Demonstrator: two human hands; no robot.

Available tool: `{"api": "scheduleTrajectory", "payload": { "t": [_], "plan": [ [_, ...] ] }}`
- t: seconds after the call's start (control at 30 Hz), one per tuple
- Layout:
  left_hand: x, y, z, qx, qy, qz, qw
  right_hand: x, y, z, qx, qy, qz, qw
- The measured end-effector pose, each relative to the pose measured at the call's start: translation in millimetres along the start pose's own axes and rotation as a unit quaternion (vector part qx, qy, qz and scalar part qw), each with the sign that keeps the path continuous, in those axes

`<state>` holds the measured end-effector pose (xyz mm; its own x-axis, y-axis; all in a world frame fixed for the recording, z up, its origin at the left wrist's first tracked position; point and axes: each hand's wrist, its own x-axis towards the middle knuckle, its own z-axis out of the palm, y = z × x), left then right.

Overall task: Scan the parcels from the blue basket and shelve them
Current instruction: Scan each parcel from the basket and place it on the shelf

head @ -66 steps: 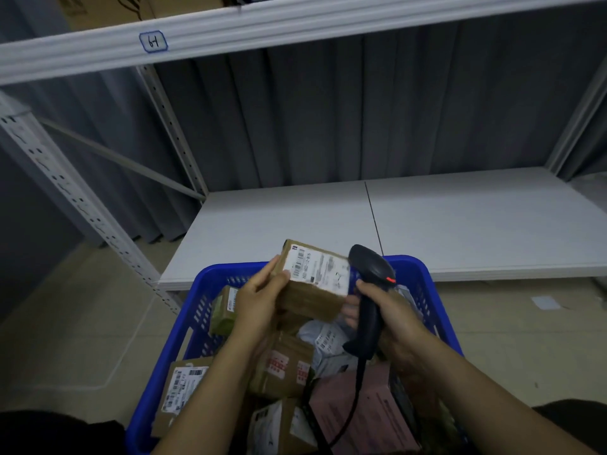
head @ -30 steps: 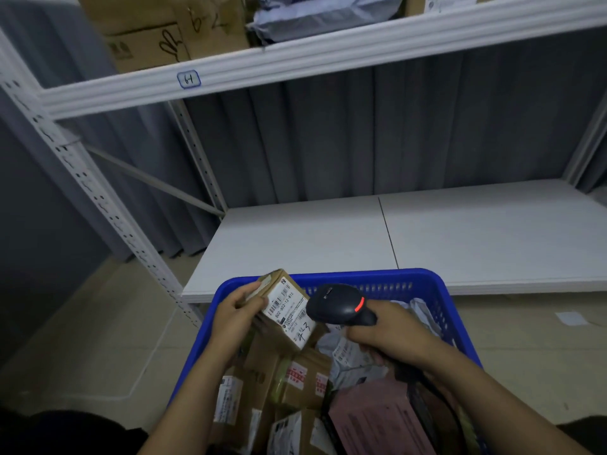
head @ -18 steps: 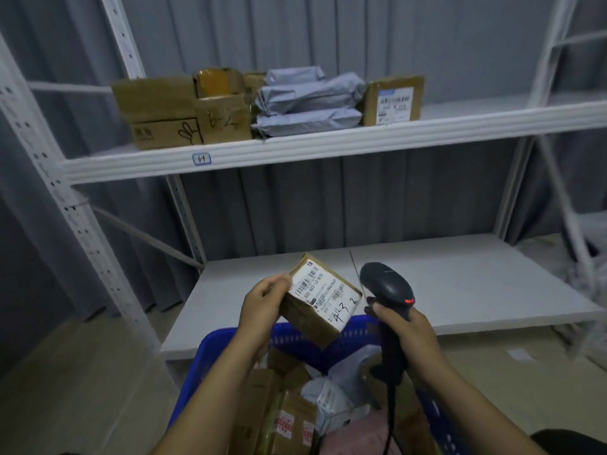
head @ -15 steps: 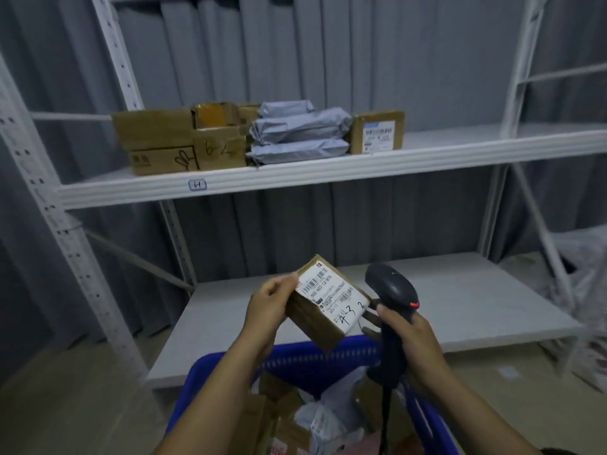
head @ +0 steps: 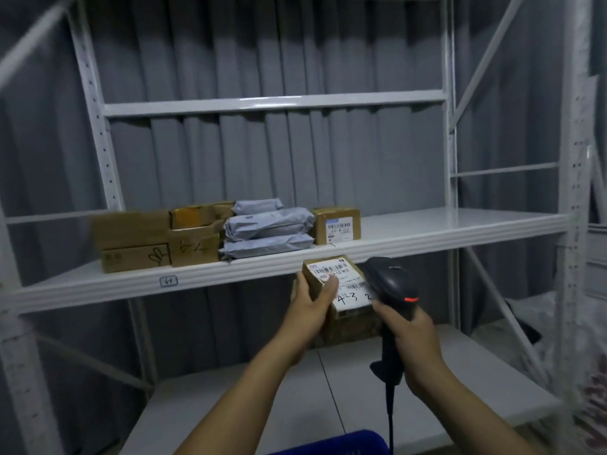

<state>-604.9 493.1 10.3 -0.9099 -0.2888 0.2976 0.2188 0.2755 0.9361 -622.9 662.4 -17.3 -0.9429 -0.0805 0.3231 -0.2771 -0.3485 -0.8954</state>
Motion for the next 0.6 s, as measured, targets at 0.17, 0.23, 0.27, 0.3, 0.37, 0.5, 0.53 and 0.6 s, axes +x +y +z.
{"api": "scheduleTrajectory", "payload": {
  "t": [0.17,0.23,0.27,0.3,0.37,0.5,0.53,0.6],
  "plan": [
    [15.0,22.1,17.3,0.046,-0.114,0.051,0.991,30.3,-12.2,-6.3,-0.009,0.026,-0.029,0.999],
    [24.3,31.2,24.9,0.079,-0.086,0.096,0.988,44.3,-18.0,-6.7,-0.003,0.029,-0.039,0.999],
    [30.3,34.9,28.8,0.097,-0.071,0.122,0.985,51.5,-21.8,-6.6,0.000,0.030,-0.045,0.999],
    [35.3,38.6,32.5,0.115,-0.057,0.145,0.981,58.7,-25.8,-6.3,0.002,0.031,-0.053,0.998],
    [45.3,45.2,38.3,0.162,-0.027,0.185,0.969,73.3,-32.7,-5.9,0.006,0.036,-0.063,0.997],
    [69.1,49.1,43.4,0.249,0.040,0.248,0.935,100.8,-41.9,-7.1,0.008,0.028,-0.057,0.998],
    [76.0,48.8,43.1,0.244,0.053,0.251,0.935,106.8,-44.7,-6.8,0.004,0.016,-0.054,0.998],
    [88.2,50.8,41.1,0.233,0.080,0.257,0.934,119.9,-51.2,-3.8,-0.010,-0.001,-0.061,0.998]
  ]
}}
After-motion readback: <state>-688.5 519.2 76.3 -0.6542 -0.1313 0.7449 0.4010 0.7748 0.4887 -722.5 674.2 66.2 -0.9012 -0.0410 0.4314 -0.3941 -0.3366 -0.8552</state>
